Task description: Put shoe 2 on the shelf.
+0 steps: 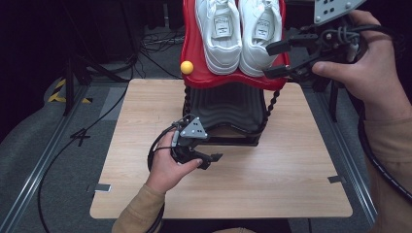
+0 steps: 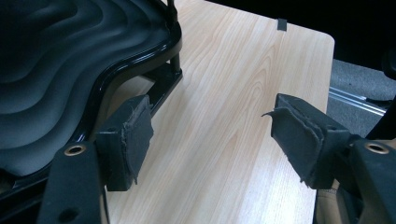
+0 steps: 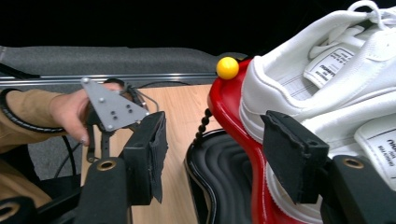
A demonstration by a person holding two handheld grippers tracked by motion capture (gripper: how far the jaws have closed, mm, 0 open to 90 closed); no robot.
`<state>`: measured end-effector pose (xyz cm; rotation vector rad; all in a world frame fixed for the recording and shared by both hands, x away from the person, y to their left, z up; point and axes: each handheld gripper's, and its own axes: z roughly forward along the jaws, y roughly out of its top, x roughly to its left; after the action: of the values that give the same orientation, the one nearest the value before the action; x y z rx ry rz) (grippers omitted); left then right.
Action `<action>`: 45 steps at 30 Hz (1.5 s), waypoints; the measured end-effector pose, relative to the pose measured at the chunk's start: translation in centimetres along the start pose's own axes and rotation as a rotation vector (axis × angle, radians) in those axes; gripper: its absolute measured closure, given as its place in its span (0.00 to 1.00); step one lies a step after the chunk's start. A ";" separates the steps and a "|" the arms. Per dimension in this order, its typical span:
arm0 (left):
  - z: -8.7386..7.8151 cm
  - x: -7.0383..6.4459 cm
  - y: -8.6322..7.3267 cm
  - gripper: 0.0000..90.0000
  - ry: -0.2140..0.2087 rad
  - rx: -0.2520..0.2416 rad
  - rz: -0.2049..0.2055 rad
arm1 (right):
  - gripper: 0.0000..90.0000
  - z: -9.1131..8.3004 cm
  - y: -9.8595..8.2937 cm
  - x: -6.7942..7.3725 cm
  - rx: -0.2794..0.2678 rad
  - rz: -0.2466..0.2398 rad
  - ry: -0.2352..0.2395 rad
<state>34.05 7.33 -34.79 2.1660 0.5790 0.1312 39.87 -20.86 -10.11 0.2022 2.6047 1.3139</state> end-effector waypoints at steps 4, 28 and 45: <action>-0.2 0.1 0.0 0.33 0.003 -0.010 -0.002 | 0.45 0.5 -1.6 0.7 -0.019 0.002 0.023; 0.4 0.2 -0.4 0.33 0.013 -0.033 -0.023 | 0.42 11.4 -18.8 6.0 0.013 0.124 0.130; 1.7 1.2 -2.1 0.33 0.061 -0.020 -0.098 | 0.42 20.4 -29.4 8.1 0.123 0.273 0.124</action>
<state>34.83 7.70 -37.61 2.1160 0.7150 0.1494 36.49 -20.62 -46.63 0.5294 2.8463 1.2841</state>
